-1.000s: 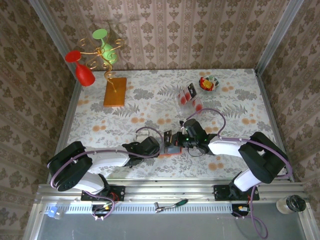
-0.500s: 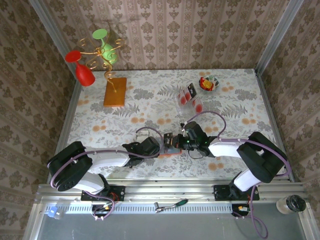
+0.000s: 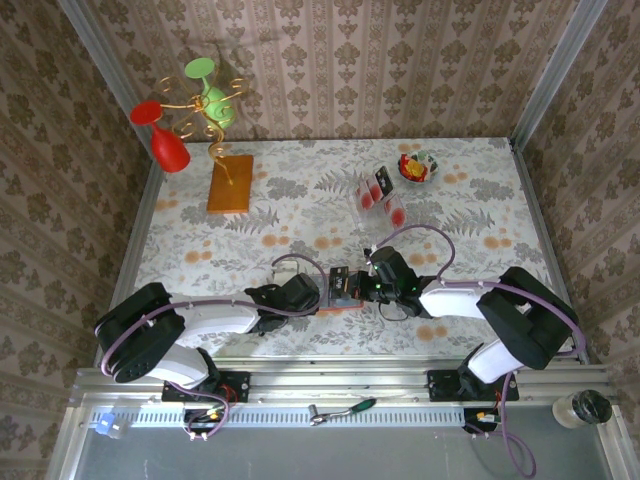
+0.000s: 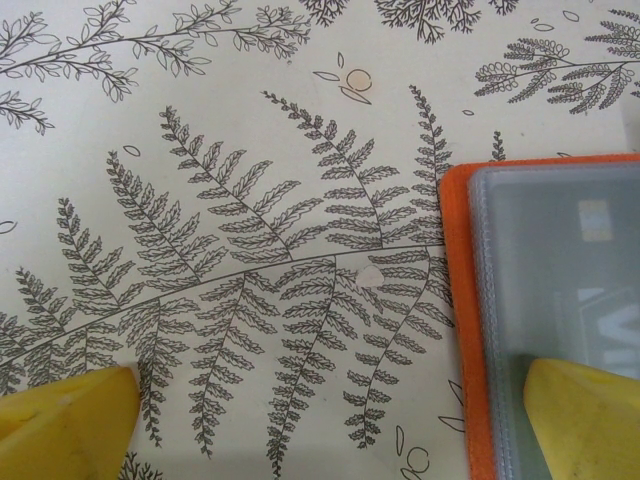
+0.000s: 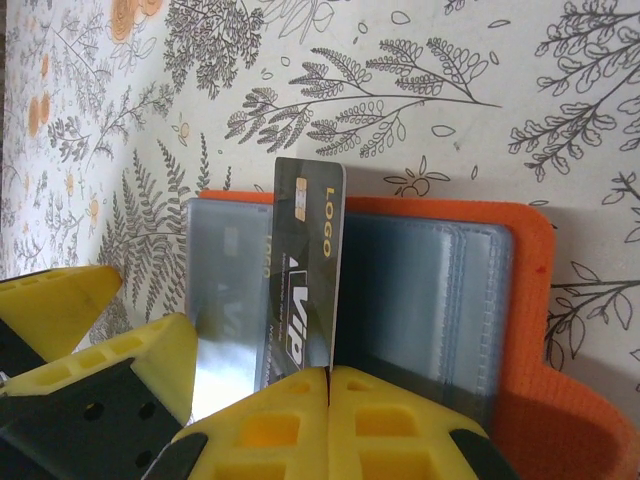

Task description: Put the credit cards into the card holder

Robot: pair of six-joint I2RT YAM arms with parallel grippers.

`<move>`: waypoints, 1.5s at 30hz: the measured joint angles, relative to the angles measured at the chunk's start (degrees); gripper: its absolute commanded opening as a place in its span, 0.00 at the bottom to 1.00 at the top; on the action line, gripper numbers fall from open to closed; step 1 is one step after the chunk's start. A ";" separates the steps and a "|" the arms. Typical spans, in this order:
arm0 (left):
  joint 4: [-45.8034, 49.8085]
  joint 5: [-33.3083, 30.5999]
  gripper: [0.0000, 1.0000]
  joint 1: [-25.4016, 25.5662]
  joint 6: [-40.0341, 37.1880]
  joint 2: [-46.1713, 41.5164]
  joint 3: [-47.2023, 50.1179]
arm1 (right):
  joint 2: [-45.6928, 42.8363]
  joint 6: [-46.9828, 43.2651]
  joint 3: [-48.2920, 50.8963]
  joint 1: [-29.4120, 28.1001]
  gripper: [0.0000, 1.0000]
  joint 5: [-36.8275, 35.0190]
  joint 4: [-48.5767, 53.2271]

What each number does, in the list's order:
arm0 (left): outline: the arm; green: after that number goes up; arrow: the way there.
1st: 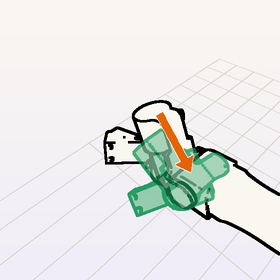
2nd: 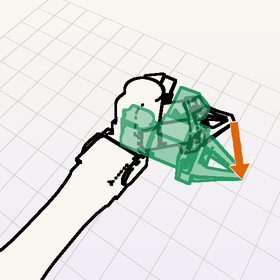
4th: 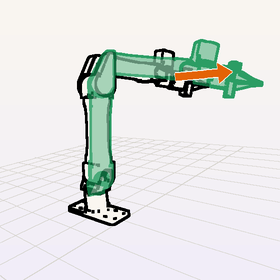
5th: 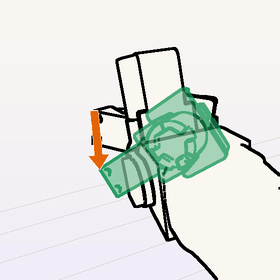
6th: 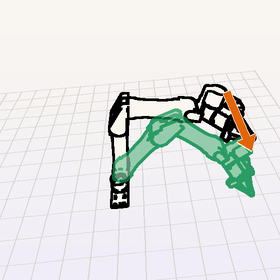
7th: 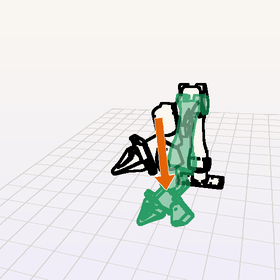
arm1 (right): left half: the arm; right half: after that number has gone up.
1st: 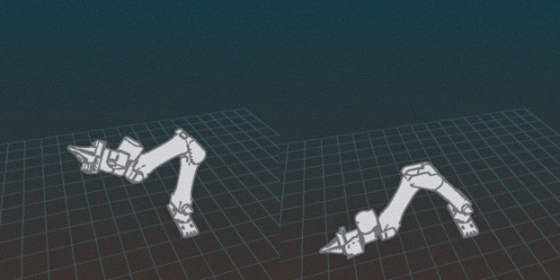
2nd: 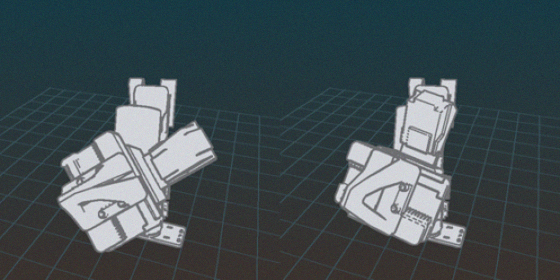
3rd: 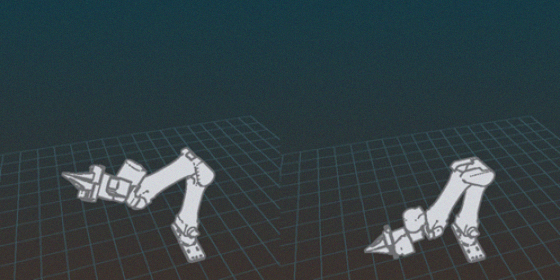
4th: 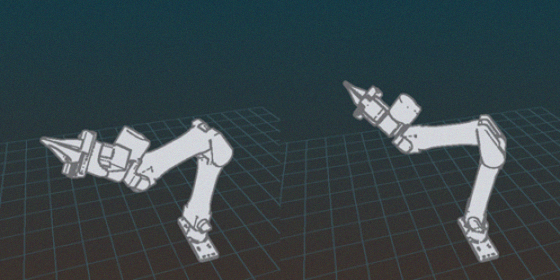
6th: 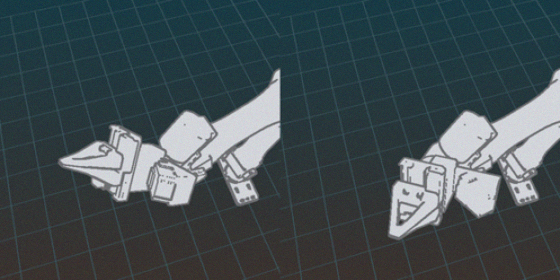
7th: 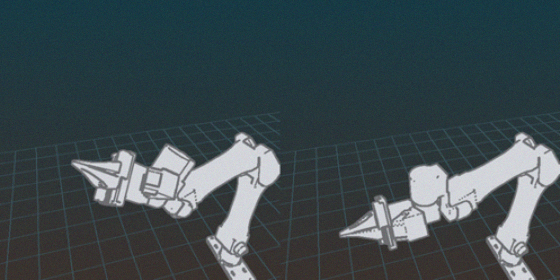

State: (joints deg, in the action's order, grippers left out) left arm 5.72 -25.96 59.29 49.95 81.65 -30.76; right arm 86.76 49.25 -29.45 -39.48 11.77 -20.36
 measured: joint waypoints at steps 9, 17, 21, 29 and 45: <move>0.00 -0.02 1.00 0.00 0.00 0.00 0.00 | 0.09 -0.87 -0.02 -0.96 0.00 0.00 0.00; 0.00 -0.02 1.00 0.00 0.00 0.00 0.00 | 0.20 -0.92 -0.02 -1.31 0.00 0.00 0.39; 0.00 -0.02 1.00 0.00 0.00 0.00 0.00 | 0.20 -0.90 -0.02 -1.31 0.00 0.00 0.42; 0.00 -0.02 1.00 0.00 0.00 0.00 0.00 | 0.20 -0.87 -0.02 -1.57 0.00 0.00 1.22; 0.00 -0.02 1.00 0.00 0.00 0.00 0.02 | -0.04 -0.87 0.00 -2.05 0.00 0.02 3.06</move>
State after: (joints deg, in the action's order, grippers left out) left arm 5.72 -25.98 59.29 49.95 81.65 -30.74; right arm 86.72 48.38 -29.45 -41.54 11.79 -17.30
